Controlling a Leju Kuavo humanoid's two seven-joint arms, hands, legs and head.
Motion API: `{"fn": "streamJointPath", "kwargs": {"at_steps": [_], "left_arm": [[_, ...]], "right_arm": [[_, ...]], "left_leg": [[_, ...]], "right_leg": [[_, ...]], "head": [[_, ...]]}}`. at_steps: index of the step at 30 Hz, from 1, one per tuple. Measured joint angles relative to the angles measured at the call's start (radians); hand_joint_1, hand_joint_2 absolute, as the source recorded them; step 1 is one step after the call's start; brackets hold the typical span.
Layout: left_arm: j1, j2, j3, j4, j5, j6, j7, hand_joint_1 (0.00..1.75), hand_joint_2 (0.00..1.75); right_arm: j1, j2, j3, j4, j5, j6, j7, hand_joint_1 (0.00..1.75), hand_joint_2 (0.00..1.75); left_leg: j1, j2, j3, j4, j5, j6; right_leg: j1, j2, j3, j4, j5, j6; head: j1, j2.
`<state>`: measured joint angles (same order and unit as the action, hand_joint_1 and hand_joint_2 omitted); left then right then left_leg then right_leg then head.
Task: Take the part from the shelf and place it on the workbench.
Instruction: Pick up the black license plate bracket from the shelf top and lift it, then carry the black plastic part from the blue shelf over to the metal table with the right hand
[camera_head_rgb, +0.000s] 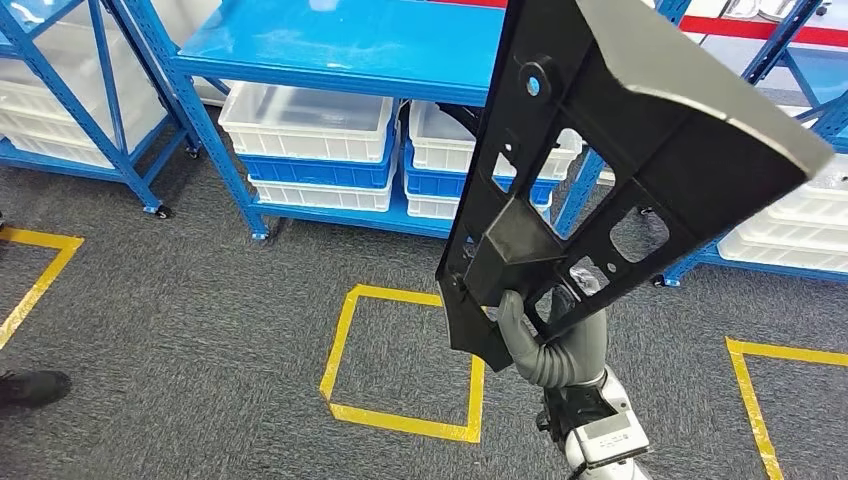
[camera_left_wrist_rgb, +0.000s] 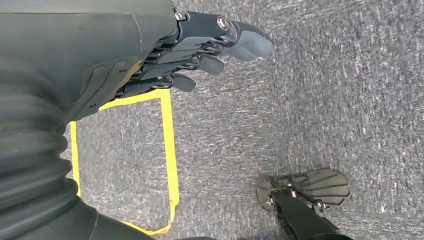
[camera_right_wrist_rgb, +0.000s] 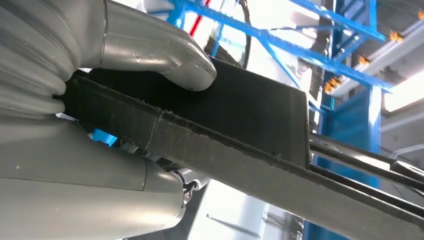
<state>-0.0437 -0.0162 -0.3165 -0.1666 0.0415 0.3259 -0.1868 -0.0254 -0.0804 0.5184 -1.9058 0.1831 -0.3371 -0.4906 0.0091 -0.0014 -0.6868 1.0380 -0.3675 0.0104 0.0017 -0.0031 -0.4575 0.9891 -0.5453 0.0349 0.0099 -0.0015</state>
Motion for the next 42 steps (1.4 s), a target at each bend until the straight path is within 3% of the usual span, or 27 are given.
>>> {"fn": "streamJointPath", "kwargs": {"at_steps": [2,3,4,6,8,9,10,12,14,17,19,20,22,24,25,27,29,30,32,34,35,37,39,40,42], "left_arm": [[0.002,0.008,0.001,0.000,0.000,0.000,-0.002,0.00,1.75],[0.003,0.011,0.002,0.000,0.001,0.000,0.000,0.00,1.75],[0.003,0.014,0.002,0.000,0.002,-0.001,0.001,0.00,1.75],[0.005,0.016,0.003,0.000,0.003,-0.004,0.003,0.00,1.75],[0.006,0.016,0.004,0.000,0.003,-0.008,0.002,0.00,1.75],[0.007,0.016,0.004,0.000,0.003,-0.009,0.000,0.00,1.75],[0.007,0.017,0.004,0.000,0.003,-0.008,-0.003,0.00,1.75],[0.006,0.017,0.005,0.000,0.003,-0.003,-0.011,0.00,1.75],[0.003,0.015,0.006,0.000,0.003,0.001,-0.023,0.00,1.75],[0.002,0.014,0.008,-0.001,0.003,0.003,-0.043,0.00,1.75],[0.001,0.012,0.010,-0.001,0.003,0.004,-0.053,0.00,1.75],[0.000,0.011,0.011,-0.001,0.003,0.004,-0.056,0.00,1.75],[-0.002,0.010,0.012,-0.001,0.003,0.004,-0.055,0.00,1.75],[-0.002,0.008,0.012,0.000,0.003,0.003,-0.047,0.00,1.75],[-0.001,0.008,0.012,0.000,0.003,0.003,-0.044,0.00,1.75],[-0.002,0.006,0.012,0.000,0.003,0.003,-0.042,0.00,1.75],[-0.003,0.003,0.012,0.000,0.003,0.003,-0.041,0.00,1.75],[-0.003,0.002,0.012,0.000,0.003,0.002,-0.040,0.00,1.75],[-0.002,0.002,0.012,0.000,0.003,0.002,-0.035,0.00,1.75],[0.001,0.002,0.012,0.001,0.003,0.002,-0.025,0.00,1.75],[0.002,0.003,0.012,0.001,0.003,0.002,-0.019,0.00,1.75],[0.002,0.003,0.012,0.001,0.003,0.002,-0.009,0.00,1.75],[0.002,0.003,0.012,0.001,0.003,0.002,-0.004,0.00,1.75],[0.003,0.003,0.012,0.001,0.003,0.002,-0.004,0.00,1.75],[0.003,0.004,0.012,0.001,0.003,0.002,-0.004,0.00,1.75]], "right_arm": [[0.008,0.002,0.003,0.002,0.026,-0.015,-0.006,1.75,1.75],[0.010,0.002,0.005,0.003,0.039,-0.019,-0.008,1.75,1.75],[0.011,0.004,0.009,0.005,0.051,-0.024,-0.008,1.75,1.75],[0.014,0.006,0.014,0.008,0.066,-0.031,-0.008,1.75,1.75],[0.017,0.008,0.016,0.013,0.072,-0.033,-0.008,1.75,1.75],[0.018,0.008,0.017,0.016,0.075,-0.034,-0.008,1.75,1.75],[0.019,0.008,0.017,0.018,0.078,-0.034,-0.007,1.75,1.75],[0.019,0.008,0.018,0.020,0.089,-0.035,-0.006,1.75,1.75],[0.018,0.009,0.018,0.020,0.099,-0.035,-0.002,1.75,1.75],[0.015,0.010,0.022,0.020,0.109,-0.036,0.004,1.75,1.75],[0.013,0.010,0.025,0.020,0.113,-0.037,0.006,1.75,1.75],[0.012,0.010,0.026,0.020,0.114,-0.038,0.007,1.75,1.75],[0.012,0.009,0.029,0.020,0.116,-0.041,0.010,1.75,1.75],[0.014,0.006,0.031,0.021,0.117,-0.042,0.014,1.75,1.75],[0.014,0.005,0.031,0.022,0.117,-0.042,0.015,1.75,1.75],[0.014,0.004,0.032,0.022,0.119,-0.042,0.017,1.75,1.75],[0.013,0.003,0.033,0.022,0.119,-0.043,0.018,1.75,1.75],[0.013,0.003,0.034,0.022,0.120,-0.043,0.018,1.75,1.75],[0.013,0.002,0.034,0.022,0.121,-0.043,0.019,1.75,1.75],[0.014,0.002,0.035,0.022,0.124,-0.045,0.020,1.75,1.75],[0.015,0.002,0.035,0.022,0.125,-0.048,0.021,1.75,1.75],[0.021,0.002,0.034,0.022,0.126,-0.053,0.022,1.75,1.75],[0.026,0.002,0.034,0.023,0.127,-0.055,0.022,1.75,1.75],[0.028,0.002,0.034,0.023,0.128,-0.056,0.022,1.75,1.75],[0.030,0.002,0.035,0.023,0.130,-0.057,0.022,1.75,1.75]], "left_leg": [[0.003,0.001,0.001,-0.005,0.012,-0.014],[0.004,0.000,-0.003,0.002,0.002,-0.019],[0.005,0.000,-0.012,0.026,-0.025,-0.024],[0.006,-0.002,-0.047,0.138,-0.110,-0.032],[0.007,-0.002,-0.074,0.252,-0.164,-0.040],[0.009,-0.002,-0.065,0.264,-0.163,-0.042],[0.011,0.001,-0.037,0.237,-0.145,-0.044],[0.012,0.022,0.046,0.114,-0.107,-0.047],[0.007,0.043,0.090,0.037,-0.097,-0.040],[0.004,0.030,0.078,0.027,-0.096,-0.015],[0.006,0.016,0.071,0.022,-0.090,-0.001],[0.007,0.009,0.067,0.020,-0.086,0.005],[0.006,-0.005,0.057,0.020,-0.079,0.015],[0.005,-0.021,0.049,0.020,-0.074,0.020],[0.004,-0.030,0.048,0.020,-0.071,0.021],[0.004,-0.049,0.046,0.020,-0.065,0.018],[0.002,-0.065,0.043,0.020,-0.059,0.011],[0.001,-0.071,0.041,0.019,-0.056,0.005],[0.002,-0.082,0.037,0.013,-0.047,-0.008],[0.002,-0.071,0.029,0.024,-0.055,-0.019],[0.001,-0.056,0.016,0.053,-0.076,-0.023],[0.001,-0.020,-0.027,0.163,-0.146,-0.030],[0.003,-0.008,-0.065,0.267,-0.192,-0.037],[0.003,-0.004,-0.063,0.276,-0.190,-0.039],[0.004,0.011,-0.006,0.185,-0.139,-0.039]], "right_leg": [[-0.002,0.001,-0.012,-0.003,0.015,-0.012],[-0.006,0.000,-0.017,-0.005,0.023,-0.019],[-0.010,-0.002,-0.021,-0.008,0.031,-0.026],[-0.012,-0.007,-0.031,-0.008,0.044,-0.037],[-0.011,-0.014,-0.040,-0.005,0.051,-0.039],[-0.010,-0.019,-0.043,-0.002,0.053,-0.037],[-0.011,-0.024,-0.045,0.002,0.054,-0.035],[-0.012,-0.035,-0.048,0.011,0.053,-0.030],[-0.004,-0.046,-0.060,0.021,0.050,-0.023],[0.003,-0.059,-0.067,0.030,0.049,-0.016],[-0.001,-0.046,-0.087,0.060,0.030,-0.011],[-0.003,-0.033,-0.110,0.103,0.008,-0.012],[-0.004,-0.009,-0.176,0.238,-0.046,-0.016],[-0.003,-0.003,-0.223,0.328,-0.067,-0.014],[-0.003,-0.001,-0.219,0.315,-0.054,-0.009],[-0.003,0.016,-0.158,0.188,0.001,0.001],[-0.001,0.043,-0.101,0.066,0.041,-0.001],[0.001,0.050,-0.092,0.041,0.048,-0.006],[0.004,0.041,-0.091,0.033,0.055,-0.016],[-0.002,0.026,-0.087,0.026,0.066,-0.027],[-0.006,0.017,-0.085,0.022,0.071,-0.031],[-0.006,-0.001,-0.086,0.021,0.075,-0.036],[-0.004,-0.019,-0.088,0.022,0.076,-0.038],[-0.003,-0.029,-0.088,0.022,0.075,-0.038],[-0.003,-0.047,-0.086,0.023,0.074,-0.037]], "head": [[0.003,0.000],[0.002,0.000],[0.000,0.000],[-0.003,0.000],[-0.004,0.000],[-0.005,0.000],[-0.005,0.000],[-0.005,0.000],[-0.006,0.000],[-0.004,0.000],[-0.001,0.000],[-0.001,0.000],[0.000,0.000],[0.000,0.000],[-0.001,0.000],[0.000,0.000],[-0.001,0.000],[-0.001,0.000],[-0.001,0.000],[-0.003,0.000],[-0.006,0.000],[-0.009,0.000],[-0.010,0.000],[-0.010,0.000],[-0.010,0.000]]}}
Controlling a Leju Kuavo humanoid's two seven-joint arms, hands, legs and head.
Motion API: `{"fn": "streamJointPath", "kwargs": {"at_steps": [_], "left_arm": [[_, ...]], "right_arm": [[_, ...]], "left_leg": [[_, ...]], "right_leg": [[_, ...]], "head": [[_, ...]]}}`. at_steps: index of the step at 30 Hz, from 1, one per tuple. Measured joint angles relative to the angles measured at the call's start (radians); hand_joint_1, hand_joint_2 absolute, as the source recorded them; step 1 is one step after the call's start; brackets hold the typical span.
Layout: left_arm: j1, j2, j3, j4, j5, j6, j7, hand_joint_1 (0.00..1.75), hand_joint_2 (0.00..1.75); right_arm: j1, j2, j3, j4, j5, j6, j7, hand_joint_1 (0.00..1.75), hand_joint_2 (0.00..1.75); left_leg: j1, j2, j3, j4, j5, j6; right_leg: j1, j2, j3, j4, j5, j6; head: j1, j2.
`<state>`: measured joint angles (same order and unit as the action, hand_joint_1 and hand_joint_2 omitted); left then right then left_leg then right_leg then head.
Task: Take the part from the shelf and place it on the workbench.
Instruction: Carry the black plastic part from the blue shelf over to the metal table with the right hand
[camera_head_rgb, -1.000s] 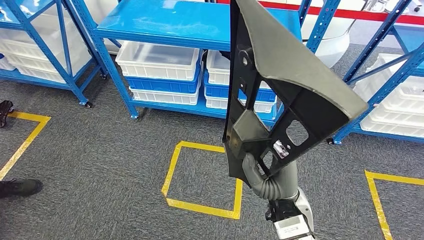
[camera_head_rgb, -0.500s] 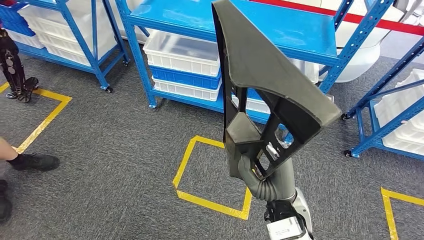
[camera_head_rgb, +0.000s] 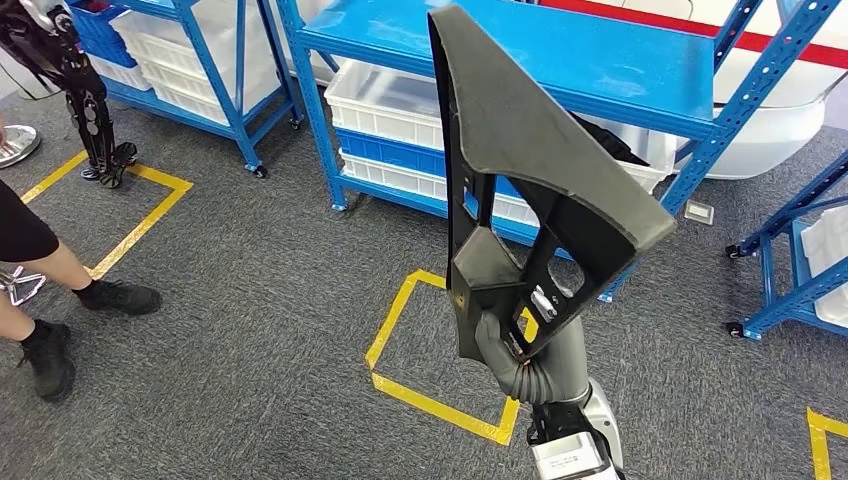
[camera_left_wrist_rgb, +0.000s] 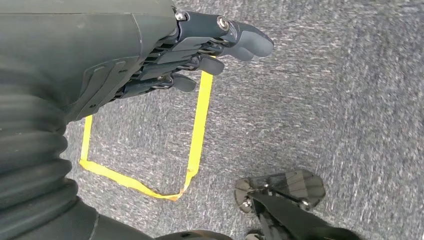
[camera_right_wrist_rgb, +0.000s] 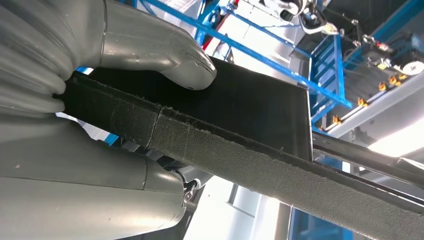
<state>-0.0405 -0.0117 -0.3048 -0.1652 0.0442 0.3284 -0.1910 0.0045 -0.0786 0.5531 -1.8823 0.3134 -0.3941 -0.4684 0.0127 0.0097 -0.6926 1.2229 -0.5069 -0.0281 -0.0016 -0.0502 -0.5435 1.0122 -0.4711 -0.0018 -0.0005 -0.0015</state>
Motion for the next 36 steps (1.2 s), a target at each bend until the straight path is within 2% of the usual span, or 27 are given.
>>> {"fn": "streamJointPath", "kwargs": {"at_steps": [2,3,4,6,7,9,10,12,13,14,15,17,18,19,21,22,23,24,26,27,28,29,30,31,33,35,36], "left_arm": [[-0.002,0.001,0.000,0.000,0.000,0.001,-0.002,0.00,1.75],[-0.003,0.001,0.000,0.000,0.000,0.001,-0.003,0.00,1.75],[-0.004,0.001,0.000,-0.001,-0.001,0.000,-0.003,0.00,1.75],[-0.004,0.000,0.000,0.000,-0.002,-0.003,0.001,0.00,1.75],[-0.003,-0.001,0.000,0.000,-0.002,-0.006,0.005,0.00,1.75],[-0.003,-0.002,-0.001,0.000,-0.009,-0.015,0.014,0.00,1.75],[-0.003,-0.002,-0.001,0.000,-0.013,-0.020,0.018,0.00,1.75],[-0.001,-0.001,-0.002,0.000,-0.020,-0.030,0.022,0.00,1.75],[0.001,-0.001,-0.003,0.000,-0.022,-0.033,0.024,0.00,1.75],[0.003,-0.001,-0.003,0.000,-0.021,-0.035,0.025,0.00,1.75],[0.005,-0.001,-0.003,0.000,-0.022,-0.037,0.027,0.00,1.75],[0.005,-0.001,-0.005,0.000,-0.023,-0.046,0.029,0.00,1.75],[0.004,-0.001,-0.007,0.000,-0.026,-0.052,0.028,0.00,1.75],[0.005,-0.002,-0.010,0.000,-0.032,-0.058,0.026,0.00,1.75],[0.008,-0.007,-0.021,0.000,-0.054,-0.070,0.018,0.00,1.75],[0.010,-0.012,-0.029,0.000,-0.066,-0.072,0.016,0.00,1.75],[0.012,-0.017,-0.037,0.000,-0.076,-0.072,0.015,0.00,1.75],[0.014,-0.022,-0.044,0.000,-0.082,-0.070,0.015,0.00,1.75],[0.013,-0.032,-0.055,0.000,-0.087,-0.068,0.015,0.00,1.75],[0.012,-0.036,-0.059,0.000,-0.089,-0.068,0.015,0.00,1.75],[0.012,-0.039,-0.063,0.000,-0.091,-0.069,0.015,0.00,1.75],[0.012,-0.041,-0.067,0.000,-0.093,-0.069,0.016,0.00,1.75],[0.012,-0.041,-0.071,0.000,-0.095,-0.066,0.016,0.00,1.75],[0.012,-0.041,-0.074,0.000,-0.096,-0.063,0.015,0.00,1.75],[0.010,-0.040,-0.077,0.000,-0.089,-0.049,0.003,0.00,1.75],[0.007,-0.036,-0.075,0.000,-0.074,-0.032,-0.020,0.00,1.75],[0.006,-0.033,-0.074,0.000,-0.066,-0.025,-0.029,0.00,1.75]], "right_arm": [[0.001,0.000,0.000,0.000,0.002,-0.001,0.000,1.75,1.75],[0.002,-0.001,0.000,0.000,0.003,-0.002,0.000,1.75,1.75],[0.004,-0.001,0.000,0.000,0.004,-0.003,0.000,1.75,1.75],[0.013,-0.002,0.001,-0.001,0.006,-0.006,0.000,1.75,1.75],[0.019,-0.004,0.000,-0.001,0.008,-0.008,0.000,1.75,1.75],[0.039,-0.011,-0.004,-0.006,0.018,-0.018,-0.002,1.75,1.75],[0.053,-0.016,-0.007,-0.009,0.024,-0.024,-0.005,1.75,1.75],[0.086,-0.026,-0.014,-0.015,0.034,-0.033,-0.010,1.75,1.75],[0.100,-0.031,-0.017,-0.018,0.039,-0.035,-0.012,1.75,1.75],[0.111,-0.035,-0.019,-0.021,0.043,-0.036,-0.013,1.75,1.75],[0.122,-0.040,-0.021,-0.025,0.048,-0.036,-0.014,1.75,1.75],[0.143,-0.050,-0.024,-0.036,0.058,-0.036,-0.018,1.75,1.75],[0.156,-0.054,-0.026,-0.043,0.061,-0.036,-0.019,1.75,1.75],[0.170,-0.059,-0.026,-0.050,0.062,-0.037,-0.020,1.75,1.75],[0.202,-0.069,-0.028,-0.067,0.068,-0.044,-0.014,1.75,1.75],[0.218,-0.074,-0.030,-0.077,0.072,-0.050,-0.009,1.75,1.75],[0.235,-0.079,-0.031,-0.087,0.078,-0.058,-0.004,1.75,1.75],[0.251,-0.083,-0.033,-0.098,0.081,-0.064,-0.001,1.75,1.75],[0.277,-0.089,-0.035,-0.115,0.087,-0.072,0.000,1.75,1.75],[0.286,-0.092,-0.035,-0.120,0.089,-0.073,0.002,1.75,1.75],[0.292,-0.095,-0.035,-0.123,0.090,-0.073,0.004,1.75,1.75],[0.295,-0.097,-0.035,-0.126,0.090,-0.074,0.008,1.75,1.75],[0.297,-0.099,-0.035,-0.128,0.089,-0.074,0.013,1.75,1.75],[0.298,-0.101,-0.035,-0.130,0.086,-0.074,0.017,1.75,1.75],[0.297,-0.104,-0.036,-0.133,0.072,-0.068,0.018,1.75,1.75],[0.287,-0.106,-0.037,-0.133,0.049,-0.046,0.008,1.75,1.75],[0.277,-0.106,-0.039,-0.131,0.038,-0.031,0.001,1.75,1.75]], "left_leg": [[-0.005,0.032,0.067,-0.123,0.041,0.007],[-0.007,0.041,0.082,-0.156,0.048,0.013],[-0.011,0.042,0.085,-0.168,0.048,0.019],[-0.012,0.022,0.079,-0.172,0.055,0.032],[-0.011,0.012,0.078,-0.175,0.059,0.039],[-0.005,-0.007,0.073,-0.179,0.067,0.052],[-0.004,-0.018,0.069,-0.179,0.070,0.056],[-0.004,-0.040,0.061,-0.179,0.075,0.062],[-0.004,-0.052,0.059,-0.179,0.077,0.062],[-0.004,-0.063,0.057,-0.179,0.079,0.062],[-0.003,-0.074,0.057,-0.179,0.081,0.060],[-0.005,-0.096,0.056,-0.178,0.086,0.053],[-0.006,-0.105,0.055,-0.178,0.089,0.048],[-0.008,-0.113,0.053,-0.179,0.091,0.043],[-0.008,-0.127,0.050,-0.183,0.098,0.032],[-0.007,-0.121,0.047,-0.180,0.097,0.027],[-0.007,-0.103,0.040,-0.166,0.085,0.023],[-0.008,-0.077,0.026,-0.133,0.061,0.019],[-0.008,-0.029,-0.022,-0.011,-0.015,0.012],[-0.006,-0.020,-0.047,0.054,-0.046,0.009],[-0.005,-0.015,-0.059,0.095,-0.061,0.007],[-0.004,-0.012,-0.052,0.097,-0.057,0.006],[-0.003,-0.007,-0.025,0.059,-0.036,0.006],[-0.002,0.005,0.017,-0.005,-0.008,0.007],[-0.007,0.044,0.087,-0.128,0.029,0.014],[-0.014,0.054,0.102,-0.170,0.036,0.026],[-0.016,0.041,0.097,-0.172,0.040,0.034]], "right_leg": [[0.006,-0.015,0.000,0.003,-0.003,0.005],[0.010,-0.022,-0.001,0.004,-0.005,0.008],[0.014,-0.029,-0.003,0.005,-0.005,0.010],[0.015,-0.042,-0.004,0.005,-0.006,0.016],[0.013,-0.035,-0.008,0.010,-0.011,0.020],[0.007,0.003,-0.039,0.075,-0.050,0.022],[0.004,0.025,-0.070,0.139,-0.080,0.020],[0.001,0.042,-0.130,0.267,-0.127,0.019],[0.000,0.045,-0.143,0.295,-0.131,0.024],[-0.001,0.046,-0.136,0.281,-0.120,0.031],[-0.002,0.051,-0.109,0.229,-0.097,0.039],[-0.005,0.085,-0.035,0.086,-0.049,0.048],[-0.006,0.099,-0.009,0.034,-0.034,0.047],[-0.005,0.109,0.003,0.010,-0.027,0.043],[-0.003,0.094,0.007,0.003,-0.021,0.030],[-0.004,0.084,0.010,0.001,-0.016,0.023],[-0.006,0.073,0.012,-0.001,-0.012,0.016],[-0.008,0.061,0.012,-0.004,-0.009,0.010],[-0.007,0.038,0.011,-0.004,-0.008,0.005],[-0.006,0.025,0.009,-0.004,-0.008,0.005],[-0.006,0.012,0.008,-0.003,-0.008,0.005],[-0.005,-0.001,0.008,-0.003,-0.008,0.005],[-0.006,-0.012,0.009,-0.003,-0.008,0.005],[-0.005,-0.022,0.010,-0.002,-0.009,0.006],[0.001,-0.041,0.012,0.000,-0.012,0.011],[0.008,-0.060,0.011,0.002,-0.013,0.019],[0.009,-0.070,0.011,0.002,-0.013,0.022]], "head": [[0.001,0.000],[0.001,0.000],[0.002,0.000],[0.002,0.000],[0.002,0.000],[0.003,0.000],[0.004,0.000],[0.003,0.000],[0.003,0.000],[0.004,0.000],[0.004,0.000],[0.004,0.000],[0.003,0.000],[0.002,0.000],[0.002,0.000],[0.002,0.000],[0.000,0.000],[-0.002,0.000],[-0.007,0.000],[-0.008,0.000],[-0.007,0.000],[-0.008,0.000],[-0.008,0.000],[-0.008,0.000],[-0.007,0.000],[-0.004,0.000],[-0.003,0.000]]}}
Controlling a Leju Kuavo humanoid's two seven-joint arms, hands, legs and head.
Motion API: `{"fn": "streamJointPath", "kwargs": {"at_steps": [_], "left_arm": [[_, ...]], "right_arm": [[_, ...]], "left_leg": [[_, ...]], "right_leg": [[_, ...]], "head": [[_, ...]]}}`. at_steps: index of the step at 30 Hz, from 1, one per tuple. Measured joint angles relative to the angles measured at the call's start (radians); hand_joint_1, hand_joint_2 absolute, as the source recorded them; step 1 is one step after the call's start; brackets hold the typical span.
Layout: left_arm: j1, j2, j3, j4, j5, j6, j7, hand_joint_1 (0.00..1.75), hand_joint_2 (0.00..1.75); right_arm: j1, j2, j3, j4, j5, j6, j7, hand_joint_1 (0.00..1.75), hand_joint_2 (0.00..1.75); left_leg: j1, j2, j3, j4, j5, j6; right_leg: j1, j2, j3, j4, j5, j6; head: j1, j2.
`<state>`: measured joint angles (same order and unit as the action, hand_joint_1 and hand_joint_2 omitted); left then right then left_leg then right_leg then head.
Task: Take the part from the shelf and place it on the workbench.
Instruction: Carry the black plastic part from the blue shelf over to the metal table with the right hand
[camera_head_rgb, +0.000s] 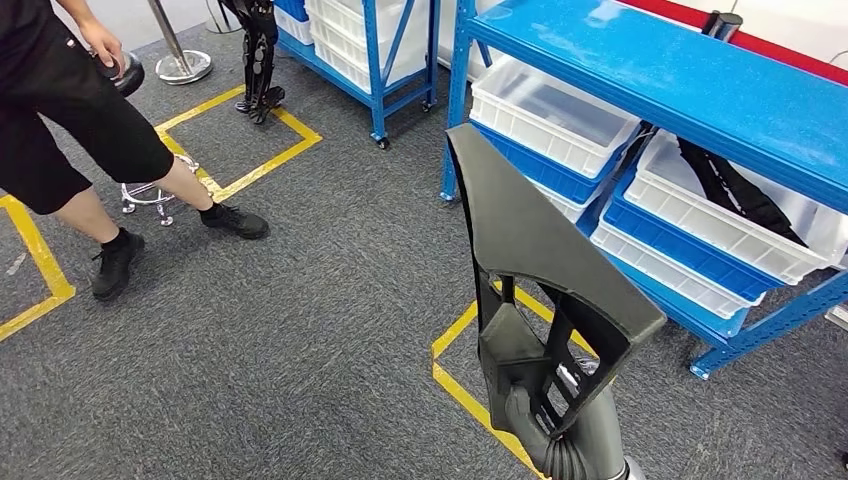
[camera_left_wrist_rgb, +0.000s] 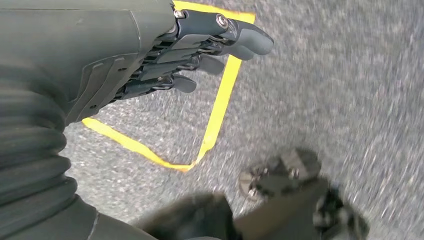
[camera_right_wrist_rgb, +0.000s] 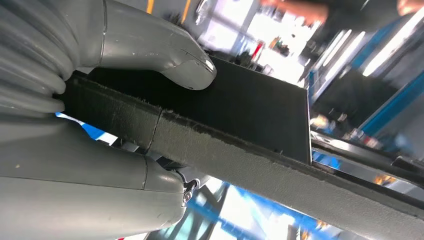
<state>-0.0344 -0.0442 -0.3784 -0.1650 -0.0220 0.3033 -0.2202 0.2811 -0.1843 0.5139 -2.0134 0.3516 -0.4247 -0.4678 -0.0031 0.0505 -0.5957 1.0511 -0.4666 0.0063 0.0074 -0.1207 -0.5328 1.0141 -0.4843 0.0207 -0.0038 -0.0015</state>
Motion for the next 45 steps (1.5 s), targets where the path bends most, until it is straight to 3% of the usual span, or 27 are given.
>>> {"fn": "streamJointPath", "kwargs": {"at_steps": [1,3,5,7,8,9,11,13,14,16,17,19,21,23,24,25,27,29,32,34,36,38,39,40,42,44,45], "left_arm": [[0.000,0.004,0.002,0.000,0.007,0.005,-0.006,0.00,1.75],[-0.001,0.012,0.008,0.000,0.024,0.011,-0.011,0.00,1.75],[-0.004,0.020,0.021,0.000,0.047,0.014,-0.010,0.00,1.75],[-0.004,0.026,0.036,0.000,0.063,0.012,0.000,0.00,1.75],[-0.002,0.028,0.041,0.001,0.066,0.011,0.009,0.00,1.75],[0.000,0.031,0.044,0.001,0.066,0.011,0.019,0.00,1.75],[0.006,0.035,0.048,0.002,0.065,0.012,0.030,0.00,1.75],[0.009,0.038,0.049,0.002,0.065,0.014,0.031,0.00,1.75],[0.011,0.041,0.049,0.002,0.064,0.018,0.029,0.00,1.75],[0.017,0.048,0.052,0.005,0.064,0.028,0.027,0.00,1.75],[0.020,0.053,0.053,0.006,0.064,0.033,0.027,0.00,1.75],[0.023,0.061,0.056,0.009,0.063,0.036,0.028,0.00,1.75],[0.021,0.068,0.057,0.009,0.063,0.037,0.027,0.00,1.75],[0.020,0.072,0.058,0.009,0.063,0.035,0.026,0.00,1.75],[0.021,0.072,0.058,0.009,0.063,0.034,0.025,0.00,1.75],[0.021,0.071,0.058,0.009,0.063,0.033,0.023,0.00,1.75],[0.019,0.066,0.058,0.007,0.063,0.031,0.010,0.00,1.75],[0.012,0.055,0.060,0.004,0.068,0.031,-0.019,0.00,1.75],[0.007,0.040,0.065,0.002,0.078,0.032,-0.050,0.00,1.75],[0.004,0.034,0.066,-0.001,0.081,0.032,-0.056,0.00,1.75],[0.000,0.030,0.068,-0.002,0.082,0.032,-0.058,0.00,1.75],[-0.003,0.027,0.070,-0.002,0.083,0.030,-0.060,0.00,1.75],[-0.003,0.025,0.070,-0.002,0.082,0.027,-0.060,0.00,1.75],[-0.003,0.024,0.071,-0.002,0.080,0.022,-0.060,0.00,1.75],[-0.003,0.016,0.071,-0.002,0.073,0.010,-0.050,0.00,1.75],[-0.003,0.007,0.070,-0.002,0.061,0.002,-0.029,0.00,1.75],[-0.003,0.003,0.070,-0.002,0.058,-0.005,-0.021,0.00,1.75]], "right_arm": [[-0.013,0.002,-0.003,0.003,-0.009,0.015,-0.008,1.75,1.75],[-0.039,0.007,-0.010,0.009,-0.024,0.041,-0.021,1.75,1.75],[-0.057,0.015,-0.020,0.018,-0.031,0.060,-0.033,1.75,1.75],[-0.064,0.024,-0.027,0.029,-0.029,0.070,-0.044,1.75,1.75],[-0.065,0.028,-0.030,0.034,-0.027,0.073,-0.049,1.75,1.75],[-0.065,0.033,-0.031,0.039,-0.025,0.074,-0.053,1.75,1.75],[-0.064,0.042,-0.035,0.047,-0.029,0.075,-0.064,1.75,1.75],[-0.063,0.050,-0.038,0.053,-0.037,0.074,-0.074,1.75,1.75],[-0.062,0.054,-0.039,0.056,-0.040,0.074,-0.079,1.75,1.75],[-0.061,0.064,-0.041,0.063,-0.046,0.074,-0.089,1.75,1.75],[-0.060,0.069,-0.042,0.066,-0.049,0.074,-0.093,1.75,1.75],[-0.060,0.082,-0.044,0.072,-0.054,0.073,-0.099,1.75,1.75],[-0.058,0.091,-0.045,0.078,-0.055,0.072,-0.103,1.75,1.75],[-0.056,0.096,-0.046,0.085,-0.054,0.072,-0.105,1.75,1.75],[-0.055,0.097,-0.046,0.088,-0.053,0.072,-0.106,1.75,1.75],[-0.055,0.098,-0.046,0.090,-0.050,0.072,-0.107,1.75,1.75],[-0.055,0.098,-0.047,0.091,-0.041,0.074,-0.109,1.75,1.75],[-0.058,0.094,-0.052,0.090,-0.033,0.085,-0.108,1.75,1.75],[-0.066,0.091,-0.056,0.088,-0.029,0.102,-0.102,1.75,1.75],[-0.069,0.089,-0.056,0.086,-0.028,0.106,-0.100,1.75,1.75],[-0.069,0.088,-0.056,0.085,-0.028,0.107,-0.100,1.75,1.75],[-0.068,0.086,-0.056,0.085,-0.026,0.107,-0.100,1.75,1.75],[-0.068,0.085,-0.056,0.085,-0.023,0.107,-0.100,1.75,1.75],[-0.068,0.083,-0.056,0.085,-0.019,0.107,-0.099,1.75,1.75],[-0.067,0.077,-0.056,0.083,-0.007,0.106,-0.094,1.75,1.75],[-0.064,0.069,-0.057,0.076,0.001,0.105,-0.083,1.75,1.75],[-0.062,0.066,-0.057,0.072,0.002,0.105,-0.079,1.75,1.75]], "left_leg": [[0.001,-0.011,-0.003,-0.003,0.004,0.007],[0.006,-0.033,-0.006,-0.008,0.013,0.022],[0.008,-0.057,-0.014,-0.010,0.021,0.033],[0.007,-0.087,-0.024,-0.010,0.028,0.038],[0.007,-0.102,-0.027,-0.010,0.030,0.038],[0.007,-0.118,-0.028,-0.009,0.033,0.037],[0.008,-0.148,-0.030,-0.009,0.039,0.031],[0.005,-0.173,-0.034,-0.007,0.044,0.022],[0.005,-0.183,-0.038,-0.008,0.047,0.016],[0.007,-0.203,-0.044,-0.012,0.056,0.002],[0.007,-0.195,-0.048,-0.008,0.054,-0.003],[0.004,-0.140,-0.072,0.044,0.019,-0.011],[0.005,-0.076,-0.126,0.169,-0.052,-0.017],[0.010,-0.057,-0.168,0.268,-0.088,-0.024],[0.013,-0.053,-0.163,0.265,-0.079,-0.026],[0.015,-0.046,-0.135,0.220,-0.054,-0.028],[0.016,-0.006,-0.056,0.084,-0.002,-0.029],[0.011,0.018,-0.018,0.010,0.015,-0.017],[0.005,-0.014,-0.026,0.001,0.018,0.008],[0.009,-0.038,-0.028,-0.002,0.024,0.021],[0.011,-0.061,-0.033,-0.003,0.030,0.031],[0.009,-0.090,-0.039,-0.002,0.034,0.037],[0.008,-0.106,-0.041,-0.002,0.036,0.039],[0.007,-0.122,-0.042,-0.002,0.039,0.039],[0.007,-0.152,-0.043,-0.002,0.044,0.036],[0.004,-0.177,-0.046,-0.001,0.050,0.028],[0.004,-0.187,-0.048,-0.002,0.053,0.023]], "right_leg": [[-0.002,-0.002,-0.003,0.001,-0.001,0.005],[-0.006,0.038,-0.020,0.034,-0.023,0.010],[-0.009,0.095,-0.072,0.145,-0.077,0.005],[-0.011,0.113,-0.130,0.267,-0.123,0.002],[-0.011,0.115,-0.139,0.288,-0.125,0.005],[-0.012,0.118,-0.127,0.265,-0.111,0.012],[-0.016,0.149,-0.060,0.133,-0.058,0.025],[-0.019,0.188,-0.008,0.023,-0.024,0.025],[-0.018,0.198,0.002,0.002,-0.019,0.021],[-0.015,0.178,0.006,-0.002,-0.013,0.009],[-0.016,0.165,0.009,-0.006,-0.008,0.002],[-0.020,0.138,0.012,-0.014,-0.001,-0.010],[-0.018,0.109,0.012,-0.015,0.000,-0.016],[-0.015,0.077,0.011,-0.015,-0.001,-0.018],[-0.015,0.063,0.011,-0.015,-0.001,-0.018],[-0.016,0.049,0.013,-0.014,-0.002,-0.017],[-0.012,0.027,0.015,-0.011,-0.007,-0.010],[-0.005,0.007,0.016,-0.008,-0.014,0.000],[-0.004,-0.014,0.016,-0.005,-0.019,0.013],[-0.009,0.030,-0.004,0.038,-0.046,0.016],[-0.011,0.094,-0.061,0.159,-0.103,0.009],[-0.011,0.115,-0.125,0.283,-0.145,0.007],[-0.011,0.117,-0.136,0.299,-0.145,0.011],[-0.011,0.119,-0.128,0.279,-0.130,0.017],[-0.013,0.143,-0.063,0.144,-0.072,0.029],[-0.013,0.182,-0.009,0.029,-0.031,0.027],[-0.011,0.193,0.001,0.007,-0.024,0.021]], "head": [[0.000,0.000],[0.002,0.000],[0.006,0.000],[0.007,0.000],[0.007,0.000],[0.007,0.000],[0.008,0.000],[0.007,0.000],[0.006,0.000],[0.006,0.000],[0.006,0.000],[0.002,0.000],[0.000,0.000],[0.000,0.000],[-0.001,0.000],[-0.001,0.000],[-0.002,0.000],[0.001,0.000],[0.003,0.000],[0.004,0.000],[0.006,0.000],[0.006,0.000],[0.006,0.000],[0.006,0.000],[0.006,0.000],[0.005,0.000],[0.005,0.000]]}}
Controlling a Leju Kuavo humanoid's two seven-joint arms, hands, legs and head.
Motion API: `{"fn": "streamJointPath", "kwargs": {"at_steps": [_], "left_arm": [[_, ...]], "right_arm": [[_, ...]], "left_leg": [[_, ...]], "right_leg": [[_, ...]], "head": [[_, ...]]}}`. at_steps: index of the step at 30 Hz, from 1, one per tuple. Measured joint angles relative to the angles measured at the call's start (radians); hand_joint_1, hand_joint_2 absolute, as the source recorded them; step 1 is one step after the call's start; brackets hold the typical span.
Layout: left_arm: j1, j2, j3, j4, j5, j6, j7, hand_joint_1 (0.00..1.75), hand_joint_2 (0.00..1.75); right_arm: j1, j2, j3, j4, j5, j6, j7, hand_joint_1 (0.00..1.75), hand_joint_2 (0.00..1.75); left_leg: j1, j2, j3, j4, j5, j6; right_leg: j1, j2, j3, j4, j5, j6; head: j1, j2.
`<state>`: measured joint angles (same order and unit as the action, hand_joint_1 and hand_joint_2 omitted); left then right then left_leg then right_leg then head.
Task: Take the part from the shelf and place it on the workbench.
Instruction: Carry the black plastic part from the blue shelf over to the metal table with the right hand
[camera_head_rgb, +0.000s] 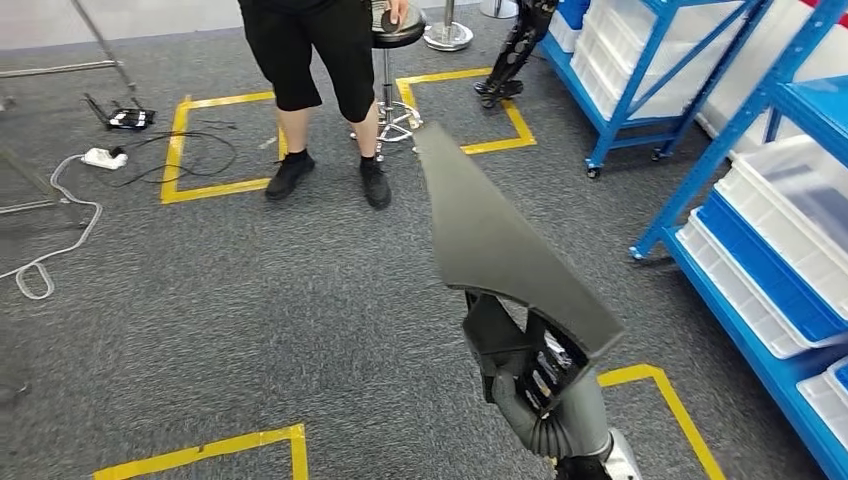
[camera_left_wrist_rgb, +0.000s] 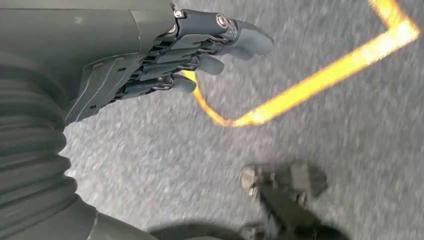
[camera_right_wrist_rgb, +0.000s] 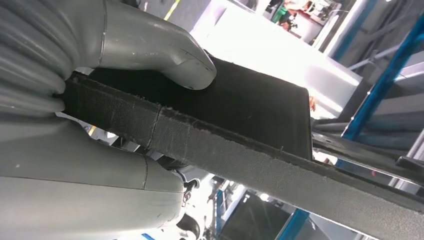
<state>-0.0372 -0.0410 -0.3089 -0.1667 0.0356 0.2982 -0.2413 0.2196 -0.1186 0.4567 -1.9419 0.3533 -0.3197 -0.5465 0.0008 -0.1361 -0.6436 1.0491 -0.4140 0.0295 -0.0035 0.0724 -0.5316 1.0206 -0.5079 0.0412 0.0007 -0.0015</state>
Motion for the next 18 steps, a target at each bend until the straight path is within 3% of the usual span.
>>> {"fn": "streamJointPath", "kwargs": {"at_steps": [2,3,5,7,9,10,12,14,16,18], "left_arm": [[0.005,-0.004,-0.001,0.000,0.004,-0.029,0.001,0.00,1.75],[0.007,-0.003,-0.001,0.001,0.010,-0.050,-0.003,0.00,1.75],[0.010,-0.001,0.000,0.001,0.021,-0.085,-0.008,0.00,1.75],[0.008,0.002,0.002,0.001,0.034,-0.098,-0.007,0.00,1.75],[0.007,0.008,0.008,0.001,0.049,-0.100,-0.006,0.00,1.75],[0.008,0.012,0.012,0.001,0.058,-0.102,-0.007,0.00,1.75],[0.009,0.023,0.022,0.001,0.070,-0.112,-0.008,0.00,1.75],[0.008,0.031,0.028,0.001,0.073,-0.117,-0.003,0.00,1.75],[0.007,0.033,0.029,0.001,0.074,-0.116,0.001,0.00,1.75],[0.007,0.033,0.029,0.001,0.074,-0.116,0.001,0.00,1.75]], "right_arm": [[0.004,-0.005,0.000,-0.007,-0.001,0.000,0.004,1.75,1.75],[0.005,-0.007,0.000,-0.008,-0.004,0.001,0.004,1.75,1.75],[0.004,-0.007,0.000,-0.010,-0.012,0.008,-0.003,1.75,1.75],[0.001,-0.005,0.000,-0.009,-0.022,0.024,-0.013,1.75,1.75],[-0.008,0.001,-0.001,-0.005,-0.030,0.041,-0.021,1.75,1.75],[-0.013,0.005,-0.001,-0.004,-0.032,0.047,-0.023,1.75,1.75],[-0.018,0.011,-0.001,-0.002,-0.032,0.054,-0.028,1.75,1.75],[-0.020,0.013,-0.001,-0.002,-0.030,0.057,-0.032,1.75,1.75],[-0.021,0.014,-0.001,-0.002,-0.030,0.057,-0.033,1.75,1.75],[-0.021,0.014,-0.001,-0.002,-0.030,0.057,-0.033,1.75,1.75]], "left_leg": [[0.001,-0.017,-0.005,-0.005,0.008,-0.013],[0.002,-0.009,-0.009,-0.003,0.008,-0.018],[0.000,0.051,-0.032,0.044,-0.027,-0.026],[0.001,0.114,-0.078,0.156,-0.097,-0.034],[0.006,0.129,-0.120,0.257,-0.138,-0.042],[0.008,0.133,-0.120,0.269,-0.136,-0.046],[0.010,0.150,-0.057,0.170,-0.085,-0.048],[0.008,0.189,0.016,0.041,-0.048,-0.047],[0.006,0.214,0.037,0.000,-0.048,-0.046],[0.006,0.214,0.037,0.000,-0.048,-0.046]], "right_leg": [[0.003,-0.016,0.004,-0.006,0.007,-0.014],[0.002,-0.028,0.007,-0.009,0.013,-0.022],[-0.003,-0.055,0.009,-0.016,0.021,-0.035],[-0.002,-0.083,0.008,-0.017,0.022,-0.040],[0.000,-0.114,0.006,-0.017,0.022,-0.041],[0.000,-0.129,0.006,-0.017,0.021,-0.041],[-0.001,-0.158,0.008,-0.016,0.019,-0.040],[0.000,-0.178,0.012,-0.015,0.015,-0.036],[0.001,-0.185,0.013,-0.014,0.013,-0.034],[0.001,-0.185,0.013,-0.014,0.013,-0.034]], "head": [[-0.001,0.000],[-0.001,0.000],[-0.005,0.000],[-0.008,0.000],[-0.009,0.000],[-0.010,0.000],[-0.010,0.000],[-0.010,0.000],[-0.009,0.000],[-0.009,0.000]]}}
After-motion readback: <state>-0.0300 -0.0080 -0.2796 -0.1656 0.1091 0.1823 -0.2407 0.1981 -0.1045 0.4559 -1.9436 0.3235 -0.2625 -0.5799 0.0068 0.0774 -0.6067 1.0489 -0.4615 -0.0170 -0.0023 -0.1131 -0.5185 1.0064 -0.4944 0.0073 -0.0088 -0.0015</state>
